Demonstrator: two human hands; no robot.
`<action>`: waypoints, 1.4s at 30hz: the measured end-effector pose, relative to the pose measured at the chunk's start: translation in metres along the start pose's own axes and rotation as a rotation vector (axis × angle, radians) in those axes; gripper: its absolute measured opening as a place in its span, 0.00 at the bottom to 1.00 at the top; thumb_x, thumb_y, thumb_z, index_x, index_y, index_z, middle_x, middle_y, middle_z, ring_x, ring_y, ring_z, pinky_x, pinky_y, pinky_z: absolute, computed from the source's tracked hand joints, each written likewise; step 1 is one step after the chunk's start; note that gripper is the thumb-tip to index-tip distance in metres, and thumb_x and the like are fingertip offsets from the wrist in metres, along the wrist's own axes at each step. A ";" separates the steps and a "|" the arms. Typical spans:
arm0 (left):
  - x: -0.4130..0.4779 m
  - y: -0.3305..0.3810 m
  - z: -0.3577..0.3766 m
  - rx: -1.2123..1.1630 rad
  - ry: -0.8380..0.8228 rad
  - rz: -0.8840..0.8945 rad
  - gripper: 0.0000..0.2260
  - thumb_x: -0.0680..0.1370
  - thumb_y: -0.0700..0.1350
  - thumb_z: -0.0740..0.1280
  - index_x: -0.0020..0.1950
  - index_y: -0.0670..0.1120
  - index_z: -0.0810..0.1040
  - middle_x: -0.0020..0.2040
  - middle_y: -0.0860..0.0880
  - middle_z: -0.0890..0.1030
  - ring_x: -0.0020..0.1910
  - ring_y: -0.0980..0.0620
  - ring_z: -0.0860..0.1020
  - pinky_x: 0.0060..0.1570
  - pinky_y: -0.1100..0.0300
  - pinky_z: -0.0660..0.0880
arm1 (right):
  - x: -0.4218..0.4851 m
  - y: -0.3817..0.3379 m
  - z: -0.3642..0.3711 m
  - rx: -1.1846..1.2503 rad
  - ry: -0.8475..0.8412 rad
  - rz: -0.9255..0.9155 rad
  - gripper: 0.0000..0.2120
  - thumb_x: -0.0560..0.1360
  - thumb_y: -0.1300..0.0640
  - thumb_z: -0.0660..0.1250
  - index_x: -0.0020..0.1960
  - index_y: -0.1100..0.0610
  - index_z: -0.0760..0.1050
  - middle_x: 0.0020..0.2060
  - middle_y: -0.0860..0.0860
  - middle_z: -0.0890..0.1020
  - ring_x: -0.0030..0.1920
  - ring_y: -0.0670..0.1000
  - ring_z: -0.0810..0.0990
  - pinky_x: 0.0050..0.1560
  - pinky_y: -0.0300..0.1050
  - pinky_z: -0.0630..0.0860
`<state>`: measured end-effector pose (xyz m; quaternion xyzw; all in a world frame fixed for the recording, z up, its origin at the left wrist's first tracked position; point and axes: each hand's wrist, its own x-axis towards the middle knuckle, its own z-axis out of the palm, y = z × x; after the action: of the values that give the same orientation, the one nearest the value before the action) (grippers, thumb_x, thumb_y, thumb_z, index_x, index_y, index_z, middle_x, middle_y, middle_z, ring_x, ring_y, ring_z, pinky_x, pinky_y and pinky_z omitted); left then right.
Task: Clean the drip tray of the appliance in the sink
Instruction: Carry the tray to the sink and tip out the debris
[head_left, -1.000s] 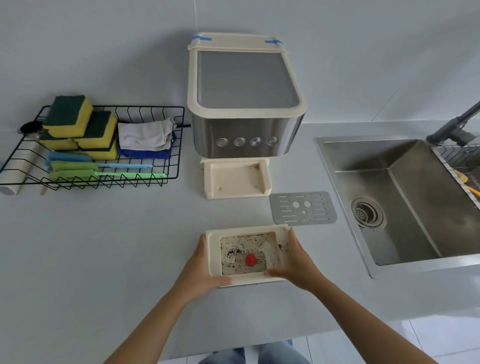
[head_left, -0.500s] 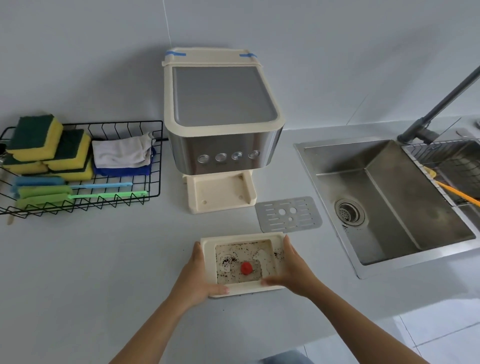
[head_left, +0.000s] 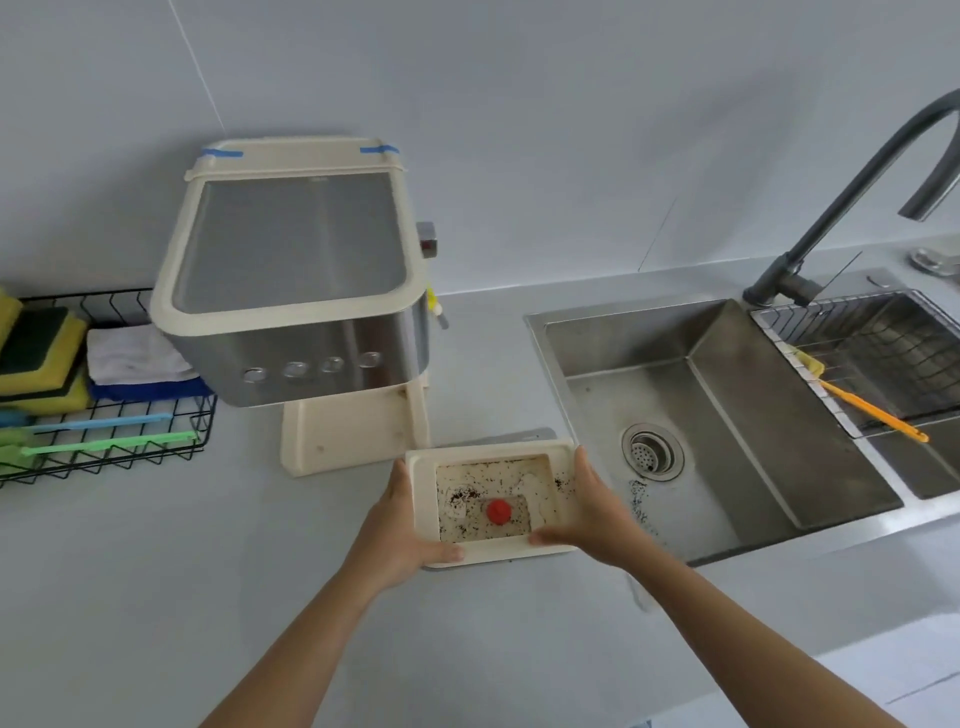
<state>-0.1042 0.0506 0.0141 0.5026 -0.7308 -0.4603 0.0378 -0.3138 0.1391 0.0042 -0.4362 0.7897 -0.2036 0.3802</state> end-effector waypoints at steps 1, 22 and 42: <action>0.005 0.011 0.009 -0.004 0.013 -0.001 0.47 0.61 0.45 0.79 0.72 0.47 0.53 0.61 0.53 0.72 0.57 0.53 0.72 0.52 0.62 0.69 | 0.005 0.008 -0.012 -0.002 -0.003 -0.007 0.61 0.60 0.50 0.79 0.75 0.60 0.37 0.72 0.55 0.62 0.69 0.56 0.66 0.66 0.51 0.69; 0.075 0.205 0.196 -0.209 0.196 -0.122 0.29 0.79 0.52 0.57 0.77 0.50 0.48 0.74 0.48 0.65 0.70 0.46 0.67 0.68 0.51 0.66 | 0.051 0.162 -0.238 -0.065 -0.146 -0.073 0.62 0.61 0.53 0.79 0.74 0.60 0.33 0.76 0.54 0.53 0.73 0.56 0.59 0.69 0.51 0.63; 0.106 0.228 0.200 -0.813 0.274 -0.091 0.24 0.78 0.45 0.62 0.72 0.59 0.61 0.58 0.50 0.74 0.52 0.50 0.76 0.46 0.57 0.76 | 0.051 0.176 -0.261 0.187 -0.105 -0.032 0.43 0.61 0.61 0.78 0.66 0.55 0.54 0.55 0.48 0.74 0.56 0.49 0.74 0.40 0.33 0.72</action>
<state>-0.4197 0.1119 0.0187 0.5348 -0.4555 -0.6411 0.3090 -0.6277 0.1878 0.0314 -0.4212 0.7393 -0.2594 0.4569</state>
